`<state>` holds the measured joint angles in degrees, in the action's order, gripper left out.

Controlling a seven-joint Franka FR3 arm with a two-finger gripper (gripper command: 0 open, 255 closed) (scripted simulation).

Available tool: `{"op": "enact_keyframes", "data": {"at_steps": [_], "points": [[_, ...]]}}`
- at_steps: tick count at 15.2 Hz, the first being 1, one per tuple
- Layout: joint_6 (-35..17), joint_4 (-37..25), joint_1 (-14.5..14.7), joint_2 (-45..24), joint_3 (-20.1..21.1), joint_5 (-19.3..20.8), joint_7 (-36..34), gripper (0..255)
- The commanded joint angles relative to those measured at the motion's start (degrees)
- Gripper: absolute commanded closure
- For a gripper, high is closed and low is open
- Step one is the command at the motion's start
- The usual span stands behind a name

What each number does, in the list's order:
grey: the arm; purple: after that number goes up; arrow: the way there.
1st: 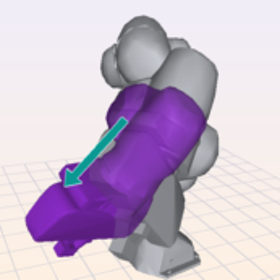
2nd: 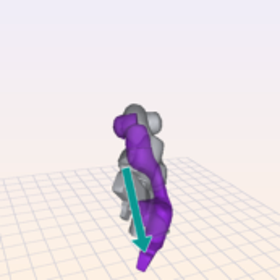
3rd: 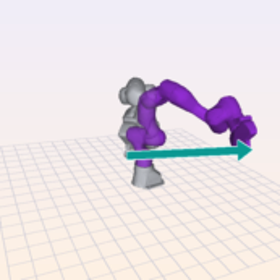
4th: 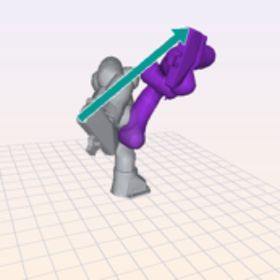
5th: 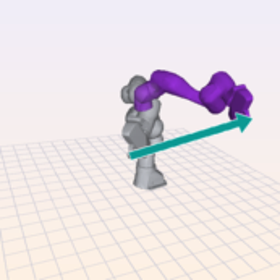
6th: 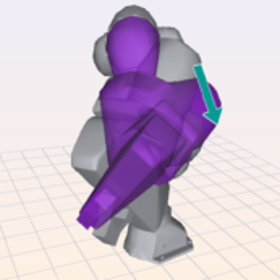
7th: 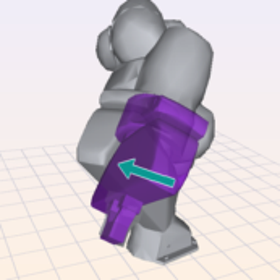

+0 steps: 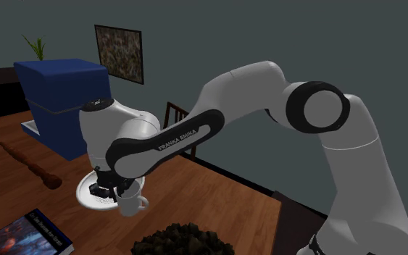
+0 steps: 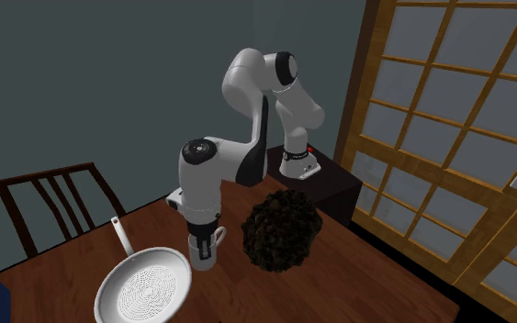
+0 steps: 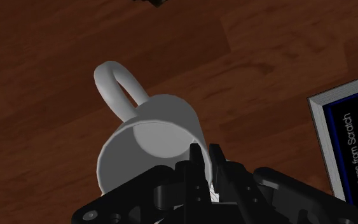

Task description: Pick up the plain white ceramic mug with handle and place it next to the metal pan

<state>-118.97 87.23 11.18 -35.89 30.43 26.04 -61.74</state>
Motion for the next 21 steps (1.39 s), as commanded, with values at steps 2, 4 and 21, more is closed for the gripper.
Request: {"op": "enact_keyframes", "data": {"at_steps": [2,4,21], "points": [[-1.81,1.04,0.01,-0.84,-0.42,0.64,-0.45,255],[-2.86,1.44,0.16,-1.58,-0.74,1.10,-0.81,255],[-2.80,1.56,0.18,-1.39,-0.67,1.05,-0.89,0]]}}
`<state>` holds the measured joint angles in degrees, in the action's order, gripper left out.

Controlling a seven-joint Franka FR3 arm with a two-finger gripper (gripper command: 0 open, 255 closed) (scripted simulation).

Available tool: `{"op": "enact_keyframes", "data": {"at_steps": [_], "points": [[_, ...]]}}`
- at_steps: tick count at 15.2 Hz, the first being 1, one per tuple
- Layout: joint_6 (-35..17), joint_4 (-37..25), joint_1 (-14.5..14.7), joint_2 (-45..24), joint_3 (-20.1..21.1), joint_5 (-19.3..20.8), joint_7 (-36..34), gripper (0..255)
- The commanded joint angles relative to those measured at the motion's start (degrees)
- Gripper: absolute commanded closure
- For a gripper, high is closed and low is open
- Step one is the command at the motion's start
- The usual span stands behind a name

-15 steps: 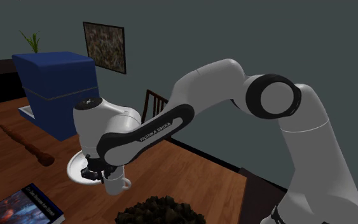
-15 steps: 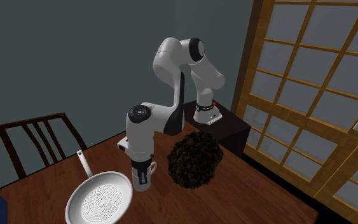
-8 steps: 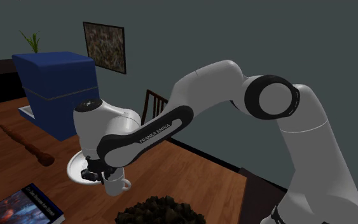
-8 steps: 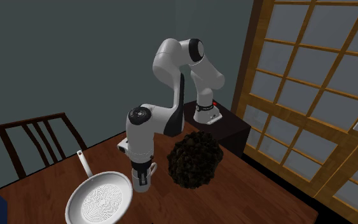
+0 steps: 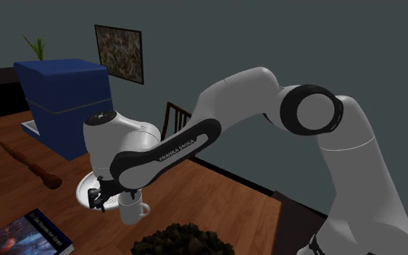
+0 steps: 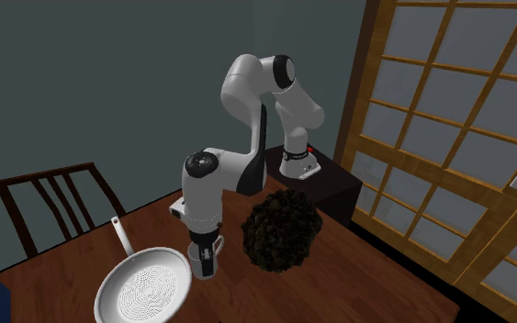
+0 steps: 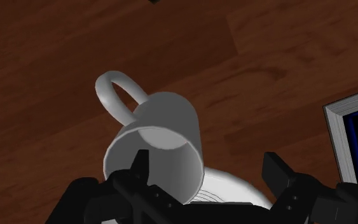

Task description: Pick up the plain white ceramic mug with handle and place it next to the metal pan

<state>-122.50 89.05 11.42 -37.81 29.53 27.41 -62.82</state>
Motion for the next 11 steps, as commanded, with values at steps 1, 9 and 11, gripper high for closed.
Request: {"op": "enact_keyframes", "data": {"at_steps": [1,9,11], "points": [[1.99,-0.60,-0.22,1.52,0.67,-0.90,0.52,0],[4.34,-1.44,-0.42,3.20,1.38,-1.92,1.11,0],[4.34,-1.44,-0.42,3.20,1.38,-1.92,1.11,0]]}}
